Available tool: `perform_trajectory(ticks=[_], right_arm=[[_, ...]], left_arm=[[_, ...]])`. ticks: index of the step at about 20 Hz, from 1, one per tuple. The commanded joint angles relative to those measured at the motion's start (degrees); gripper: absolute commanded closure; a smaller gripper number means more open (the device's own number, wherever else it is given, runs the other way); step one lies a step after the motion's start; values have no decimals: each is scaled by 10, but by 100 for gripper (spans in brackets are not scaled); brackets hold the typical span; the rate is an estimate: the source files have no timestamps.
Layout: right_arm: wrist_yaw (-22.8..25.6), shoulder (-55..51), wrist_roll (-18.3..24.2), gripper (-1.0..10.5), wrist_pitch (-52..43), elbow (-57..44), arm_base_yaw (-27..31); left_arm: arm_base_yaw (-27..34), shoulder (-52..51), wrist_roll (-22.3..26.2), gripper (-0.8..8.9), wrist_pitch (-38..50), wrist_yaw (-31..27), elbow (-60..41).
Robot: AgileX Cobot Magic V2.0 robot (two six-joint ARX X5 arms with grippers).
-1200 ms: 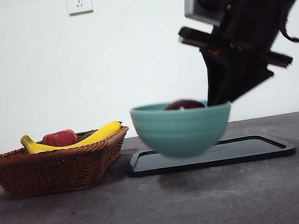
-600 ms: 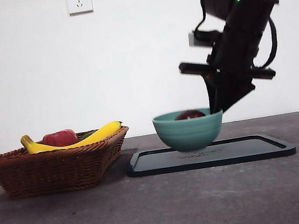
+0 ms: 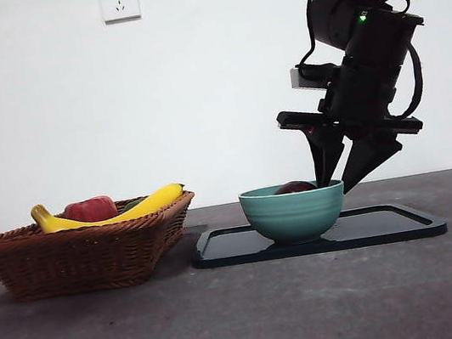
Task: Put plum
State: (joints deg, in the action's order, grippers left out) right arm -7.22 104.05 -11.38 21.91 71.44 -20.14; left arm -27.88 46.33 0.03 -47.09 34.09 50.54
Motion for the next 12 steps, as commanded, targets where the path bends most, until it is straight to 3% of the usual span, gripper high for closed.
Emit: perform_trajectory(ticks=[1,4,12], right_arm=[[14,-21,0,776,0,14,-3],[12,-99,14,776,28,14,-2],[-22,-371,67,776,239,14,-3]], left_arm=[[-3,3,-1,440,4,3,5],[-3,3,-1,440,4,3,5],[-3,3,6,440,4,3,5]])
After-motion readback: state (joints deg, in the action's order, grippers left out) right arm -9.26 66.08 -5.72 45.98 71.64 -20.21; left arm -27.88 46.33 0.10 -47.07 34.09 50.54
